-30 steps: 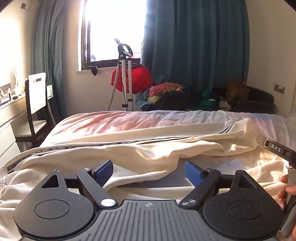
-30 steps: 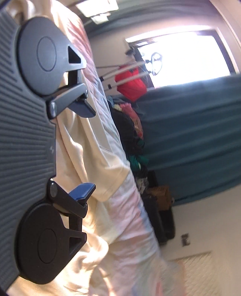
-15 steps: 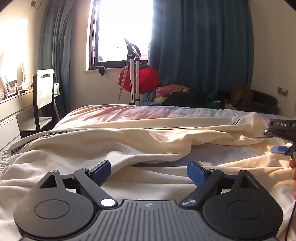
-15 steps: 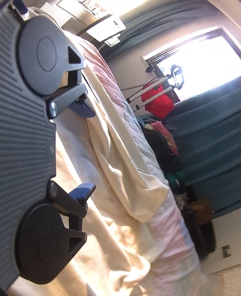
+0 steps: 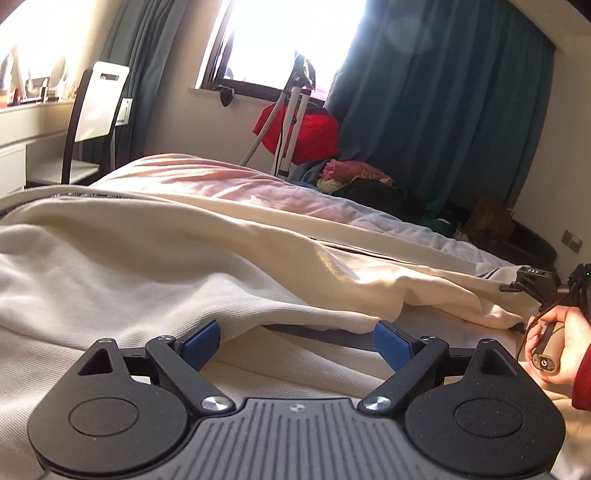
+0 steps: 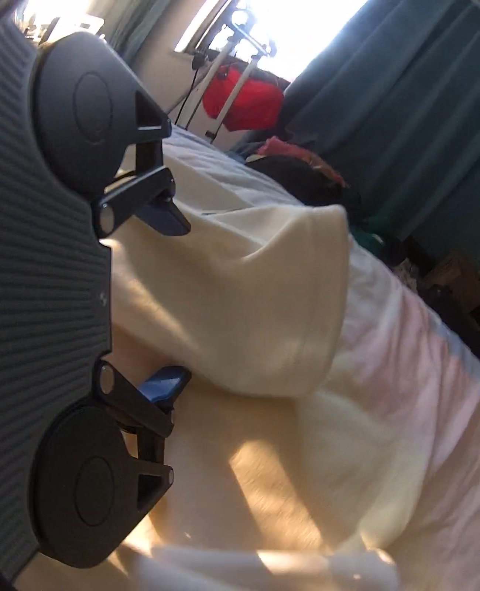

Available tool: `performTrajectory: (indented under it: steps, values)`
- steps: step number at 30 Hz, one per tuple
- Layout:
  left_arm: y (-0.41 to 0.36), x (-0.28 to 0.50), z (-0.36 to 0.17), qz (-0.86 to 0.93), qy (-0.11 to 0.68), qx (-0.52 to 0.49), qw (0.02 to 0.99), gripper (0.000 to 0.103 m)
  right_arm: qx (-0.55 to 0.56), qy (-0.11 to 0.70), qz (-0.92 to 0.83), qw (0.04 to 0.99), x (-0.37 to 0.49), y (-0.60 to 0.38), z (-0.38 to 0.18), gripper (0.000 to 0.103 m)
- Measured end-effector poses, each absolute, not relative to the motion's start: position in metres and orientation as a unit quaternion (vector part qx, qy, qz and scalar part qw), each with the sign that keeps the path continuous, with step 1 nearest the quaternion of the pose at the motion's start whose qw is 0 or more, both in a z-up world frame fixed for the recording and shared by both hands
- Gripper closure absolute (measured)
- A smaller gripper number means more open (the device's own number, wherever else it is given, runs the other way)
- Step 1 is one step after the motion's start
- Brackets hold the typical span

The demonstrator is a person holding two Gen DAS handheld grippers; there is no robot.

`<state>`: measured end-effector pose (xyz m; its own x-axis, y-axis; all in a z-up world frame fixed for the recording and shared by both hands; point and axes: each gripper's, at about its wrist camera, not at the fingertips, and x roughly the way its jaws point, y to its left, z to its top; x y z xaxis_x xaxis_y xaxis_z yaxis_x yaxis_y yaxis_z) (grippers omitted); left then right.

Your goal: Fold clothes

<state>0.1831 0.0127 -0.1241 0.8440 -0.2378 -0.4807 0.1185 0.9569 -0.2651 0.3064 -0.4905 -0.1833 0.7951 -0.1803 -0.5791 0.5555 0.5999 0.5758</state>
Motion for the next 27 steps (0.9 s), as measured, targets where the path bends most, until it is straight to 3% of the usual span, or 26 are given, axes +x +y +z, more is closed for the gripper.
performTrajectory:
  steps: [1, 3, 4, 5, 13, 21, 27]
  values:
    - [0.016, 0.186, -0.126, -0.092, 0.268, -0.124, 0.951, 0.011, 0.389, 0.233, -0.216, 0.864, 0.309, -0.493, -0.182, 0.038]
    - [0.02, 0.19, -0.129, -0.092, 0.275, -0.14, 0.947, 0.011, 0.382, 0.223, -0.22, 0.869, 0.315, -0.499, -0.18, 0.077]
    - [0.022, 0.19, -0.128, -0.092, 0.274, -0.145, 0.946, 0.011, 0.378, 0.218, -0.223, 0.872, 0.318, -0.501, -0.179, 0.089]
    - [0.022, 0.189, -0.127, -0.092, 0.27, -0.144, 0.947, 0.011, 0.375, 0.213, -0.225, 0.874, 0.321, -0.504, -0.179, 0.093]
    - [0.012, 0.154, -0.097, -0.099, 0.2, -0.071, 0.972, 0.011, 0.358, 0.188, -0.216, 0.889, 0.266, -0.527, -0.161, 0.095]
    - [0.011, 0.124, -0.086, -0.117, 0.218, -0.103, 0.963, 0.01, 0.443, 0.204, -0.203, 0.849, 0.194, -0.555, -0.196, 0.094]
    - [0.006, 0.116, -0.084, -0.106, 0.223, -0.092, 0.965, 0.01, 0.477, 0.192, -0.171, 0.841, 0.187, -0.558, -0.198, 0.09]
